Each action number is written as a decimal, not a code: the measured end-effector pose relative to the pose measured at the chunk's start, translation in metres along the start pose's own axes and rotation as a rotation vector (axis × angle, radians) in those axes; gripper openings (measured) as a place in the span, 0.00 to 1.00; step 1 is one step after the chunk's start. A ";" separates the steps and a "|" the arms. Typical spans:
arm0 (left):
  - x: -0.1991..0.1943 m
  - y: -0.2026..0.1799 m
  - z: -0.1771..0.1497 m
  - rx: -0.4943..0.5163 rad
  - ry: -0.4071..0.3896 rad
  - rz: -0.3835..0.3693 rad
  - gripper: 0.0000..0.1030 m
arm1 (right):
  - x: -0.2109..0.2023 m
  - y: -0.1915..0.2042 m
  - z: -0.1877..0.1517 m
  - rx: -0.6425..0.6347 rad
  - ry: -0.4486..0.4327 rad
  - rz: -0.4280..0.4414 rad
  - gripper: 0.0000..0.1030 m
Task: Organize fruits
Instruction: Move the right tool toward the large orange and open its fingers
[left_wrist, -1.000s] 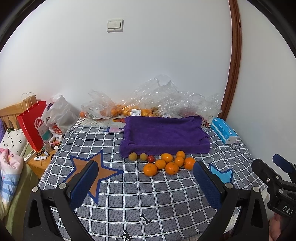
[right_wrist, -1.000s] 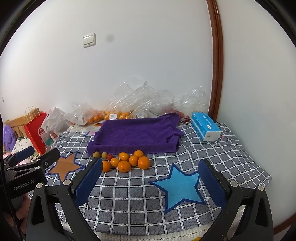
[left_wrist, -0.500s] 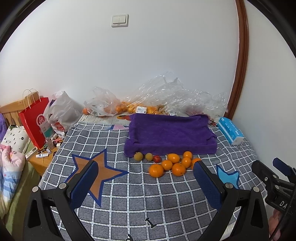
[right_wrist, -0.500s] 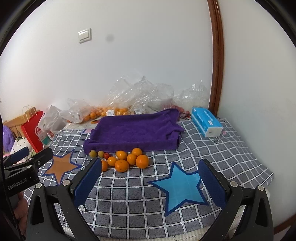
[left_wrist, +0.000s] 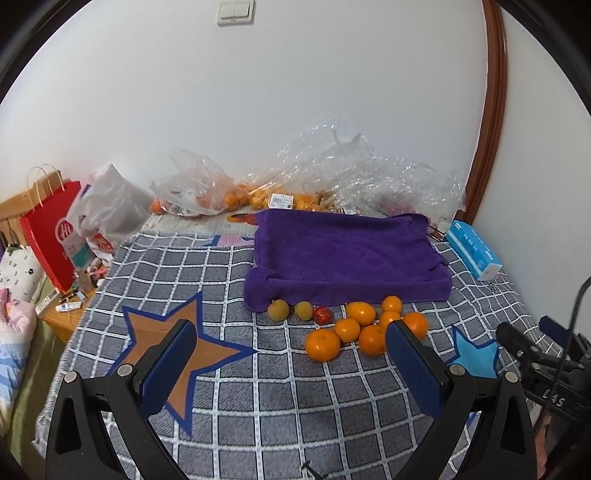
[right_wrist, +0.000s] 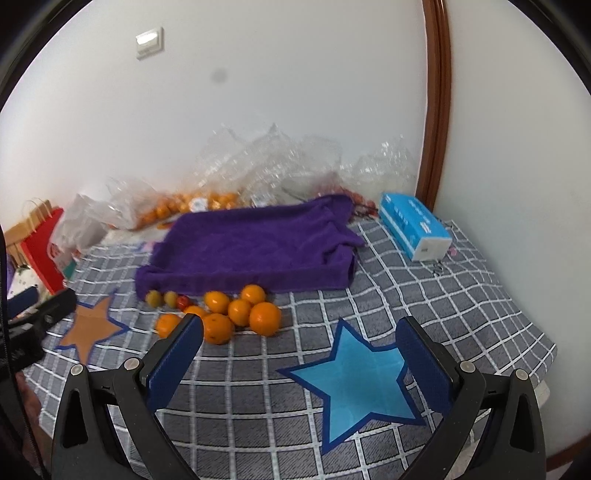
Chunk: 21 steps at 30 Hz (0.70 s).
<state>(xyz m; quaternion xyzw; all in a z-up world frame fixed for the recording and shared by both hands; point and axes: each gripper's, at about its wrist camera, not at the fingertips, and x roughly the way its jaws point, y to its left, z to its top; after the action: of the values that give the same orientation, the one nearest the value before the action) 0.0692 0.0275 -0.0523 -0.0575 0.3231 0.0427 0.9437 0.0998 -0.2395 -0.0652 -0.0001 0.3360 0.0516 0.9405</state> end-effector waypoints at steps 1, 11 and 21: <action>0.008 0.001 -0.001 0.007 0.007 0.004 1.00 | 0.008 -0.001 -0.002 0.003 0.009 -0.001 0.99; 0.067 0.026 -0.011 -0.016 0.062 0.031 0.97 | 0.082 0.002 -0.011 0.029 0.128 0.051 0.99; 0.103 0.040 -0.005 0.032 0.109 -0.029 0.92 | 0.128 0.006 -0.015 0.059 0.186 0.034 0.68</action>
<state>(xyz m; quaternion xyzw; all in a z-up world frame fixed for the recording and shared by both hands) 0.1424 0.0709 -0.1224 -0.0494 0.3740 0.0208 0.9259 0.1886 -0.2218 -0.1575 0.0285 0.4232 0.0573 0.9038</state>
